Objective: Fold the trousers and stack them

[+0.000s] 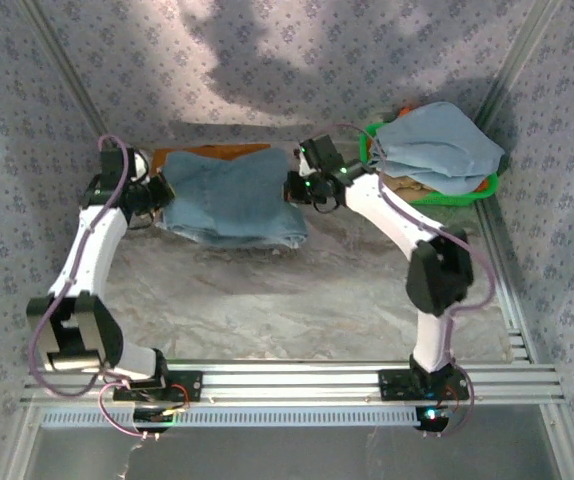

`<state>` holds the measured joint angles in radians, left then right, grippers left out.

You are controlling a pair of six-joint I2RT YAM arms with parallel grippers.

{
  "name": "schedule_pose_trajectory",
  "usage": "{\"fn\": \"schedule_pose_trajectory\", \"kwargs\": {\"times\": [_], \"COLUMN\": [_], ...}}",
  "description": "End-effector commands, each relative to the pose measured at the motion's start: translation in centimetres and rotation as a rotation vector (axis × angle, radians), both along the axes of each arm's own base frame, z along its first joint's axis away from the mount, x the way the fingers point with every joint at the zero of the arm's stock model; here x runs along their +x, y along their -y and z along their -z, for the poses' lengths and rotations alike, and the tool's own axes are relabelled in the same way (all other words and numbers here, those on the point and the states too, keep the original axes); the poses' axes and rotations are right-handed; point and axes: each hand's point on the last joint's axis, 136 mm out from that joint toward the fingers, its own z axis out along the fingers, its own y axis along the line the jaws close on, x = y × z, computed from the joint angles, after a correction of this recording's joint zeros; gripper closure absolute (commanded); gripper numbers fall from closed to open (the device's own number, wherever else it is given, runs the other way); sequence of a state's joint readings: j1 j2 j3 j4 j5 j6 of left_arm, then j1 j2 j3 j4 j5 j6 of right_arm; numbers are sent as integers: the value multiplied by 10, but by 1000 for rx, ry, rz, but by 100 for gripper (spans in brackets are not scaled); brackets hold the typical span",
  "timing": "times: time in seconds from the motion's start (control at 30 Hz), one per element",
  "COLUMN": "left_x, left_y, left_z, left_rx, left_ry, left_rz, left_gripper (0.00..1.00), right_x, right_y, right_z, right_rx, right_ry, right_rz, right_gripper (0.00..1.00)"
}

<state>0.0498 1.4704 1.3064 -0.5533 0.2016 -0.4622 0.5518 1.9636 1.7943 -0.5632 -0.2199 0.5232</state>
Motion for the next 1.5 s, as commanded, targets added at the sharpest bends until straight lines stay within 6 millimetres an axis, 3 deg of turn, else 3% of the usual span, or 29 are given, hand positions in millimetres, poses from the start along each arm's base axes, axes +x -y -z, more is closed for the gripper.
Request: {"fn": "schedule_pose_trajectory", "kwargs": {"times": [0.0,0.27,0.47,0.67,0.7,0.83,0.93,1.07,1.13,1.2,1.27,1.33,1.47], "left_x": [49,111,152,166,165,158,153,142,133,122,109,97,85], "left_y": [-37,-83,-98,-107,-110,-123,-131,-128,-120,-98,-65,-26,63], "left_z": [-45,-9,27,85,94,124,122,63,22,-13,-28,-31,-1], "left_rx": [73,45,37,25,18,-46,-74,-32,14,48,91,126,126], "left_ry": [193,197,160,64,43,-40,-46,31,79,116,101,89,42], "left_rz": [-62,-99,-103,-121,-133,-177,-193,-183,-194,-175,-146,-116,-26], "left_gripper": [100,100,100,100,100,46,37,27,22,21,21,22,24], "right_x": [50,110,146,161,163,160,155,147,140,130,117,103,68], "right_y": [6,-17,-19,-22,-21,-19,-18,-5,2,13,24,37,66], "right_z": [-18,3,30,80,87,106,87,34,9,-9,-19,-20,-17], "right_rx": [7,32,113,111,118,132,141,135,122,99,77,57,53], "right_ry": [73,62,52,17,8,-47,-38,21,54,70,75,73,70], "right_rz": [53,60,100,117,118,103,70,42,27,45,71,101,162], "right_gripper": [100,100,100,100,94,63,49,36,34,32,32,32,32]}}
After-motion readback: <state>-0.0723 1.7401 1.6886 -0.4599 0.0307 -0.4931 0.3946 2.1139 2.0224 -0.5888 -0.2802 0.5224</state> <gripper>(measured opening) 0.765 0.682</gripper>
